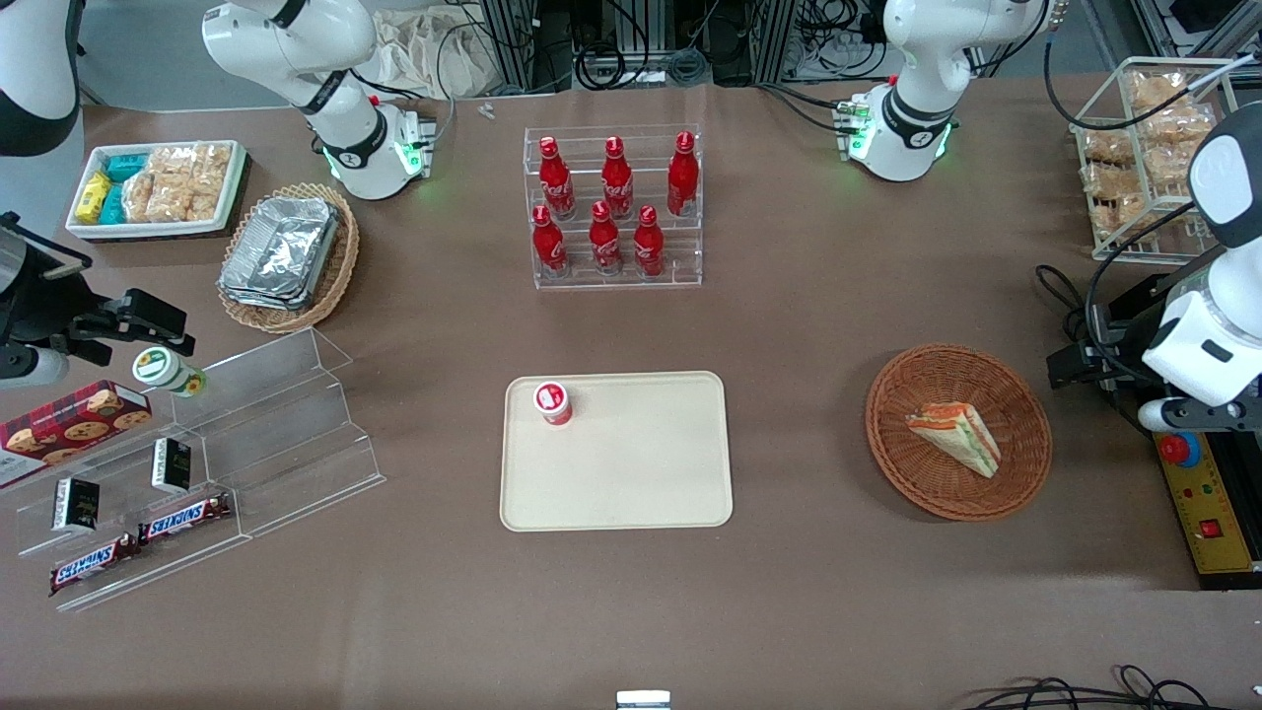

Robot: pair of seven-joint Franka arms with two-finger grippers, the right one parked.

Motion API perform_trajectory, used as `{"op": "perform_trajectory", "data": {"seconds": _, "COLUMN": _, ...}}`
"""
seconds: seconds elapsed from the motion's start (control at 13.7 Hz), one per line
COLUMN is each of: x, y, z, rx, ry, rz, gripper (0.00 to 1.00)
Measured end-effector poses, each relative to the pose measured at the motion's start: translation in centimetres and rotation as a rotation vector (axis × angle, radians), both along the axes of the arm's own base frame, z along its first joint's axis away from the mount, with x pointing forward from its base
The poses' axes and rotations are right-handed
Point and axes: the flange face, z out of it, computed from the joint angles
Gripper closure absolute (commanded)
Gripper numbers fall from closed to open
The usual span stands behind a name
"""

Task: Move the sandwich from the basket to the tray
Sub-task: 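Move the left gripper over the sandwich in the wicker basket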

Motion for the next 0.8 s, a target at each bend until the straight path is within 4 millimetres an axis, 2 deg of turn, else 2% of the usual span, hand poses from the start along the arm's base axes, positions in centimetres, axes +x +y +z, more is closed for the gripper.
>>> {"op": "perform_trajectory", "data": {"seconds": 0.29, "x": 0.6, "y": -1.0, "z": -0.7, "rx": -0.007, "ry": 0.014, "rz": 0.023, "gripper": 0.00}}
{"op": "perform_trajectory", "data": {"seconds": 0.44, "x": 1.3, "y": -2.1, "z": -1.5, "rx": -0.015, "ry": 0.025, "rz": 0.073, "gripper": 0.00}}
{"op": "perform_trajectory", "data": {"seconds": 0.66, "x": 2.5, "y": -3.9, "z": -4.7, "rx": -0.028, "ry": 0.033, "rz": 0.292, "gripper": 0.00}}
{"op": "perform_trajectory", "data": {"seconds": 0.8, "x": 2.9, "y": -4.4, "z": -8.4, "rx": -0.033, "ry": 0.039, "rz": 0.482, "gripper": 0.00}}
